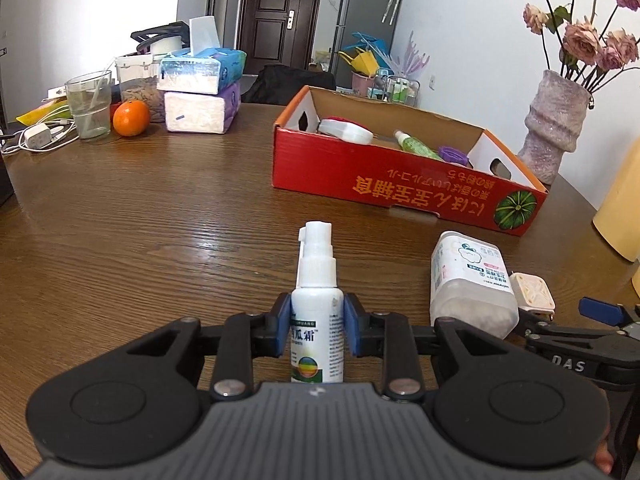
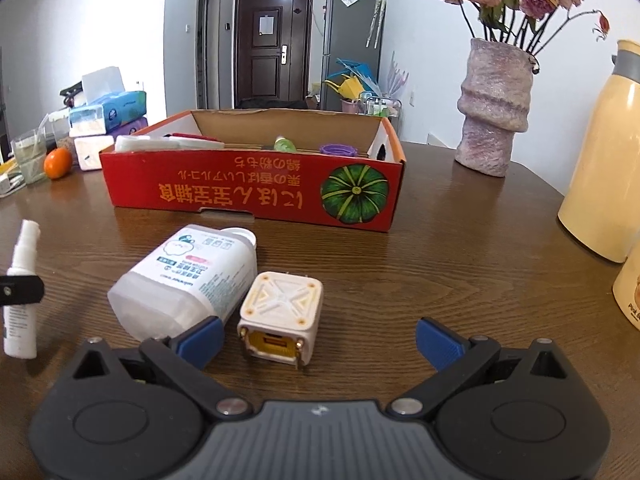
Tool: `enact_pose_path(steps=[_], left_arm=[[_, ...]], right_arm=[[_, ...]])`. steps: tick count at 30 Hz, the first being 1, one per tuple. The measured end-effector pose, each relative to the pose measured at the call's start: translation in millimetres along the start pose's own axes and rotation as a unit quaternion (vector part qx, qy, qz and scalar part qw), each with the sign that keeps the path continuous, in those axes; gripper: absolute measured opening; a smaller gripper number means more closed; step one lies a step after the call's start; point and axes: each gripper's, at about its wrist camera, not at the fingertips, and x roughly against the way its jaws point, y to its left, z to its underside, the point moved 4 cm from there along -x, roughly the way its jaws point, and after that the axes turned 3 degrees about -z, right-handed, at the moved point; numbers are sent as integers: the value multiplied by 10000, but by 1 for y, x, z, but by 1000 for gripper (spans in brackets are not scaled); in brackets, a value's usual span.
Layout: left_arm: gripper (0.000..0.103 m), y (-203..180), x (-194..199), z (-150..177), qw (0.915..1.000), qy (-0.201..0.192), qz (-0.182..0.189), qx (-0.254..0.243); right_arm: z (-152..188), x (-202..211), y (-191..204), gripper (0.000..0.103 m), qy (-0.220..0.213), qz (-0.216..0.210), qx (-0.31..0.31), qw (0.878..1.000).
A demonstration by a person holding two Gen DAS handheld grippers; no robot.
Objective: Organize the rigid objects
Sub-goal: 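Grasp the cream cube box with the right tool while the left tool holds the spray bottle, then carry the white spray bottle and cream cube box over the red box with both tools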
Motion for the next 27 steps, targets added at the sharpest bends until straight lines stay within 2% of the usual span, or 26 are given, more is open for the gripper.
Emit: enact_pose_path(steps=[6,10,11,13,27], left_arm=[[28,4,0,-1,10000,-8,-6,26],[28,5,1,0,10000,-13,-1,24],[28,5,1,0,10000,-13,-2,24],[28,5,1,0,10000,-13,-3,26],[28,2,3,0,10000,-25,41,1]], right_arm=[[-3,-14,5,93,87,36,-68,9999],[-2,-17,5,70,158,-100,-141,9997],[-2,-17,5,56,149,-171,-158,9996],[-2,-14,6,38,112,-318,-174,9993],[-1,4,9,38,-223,-288,-111,9993]])
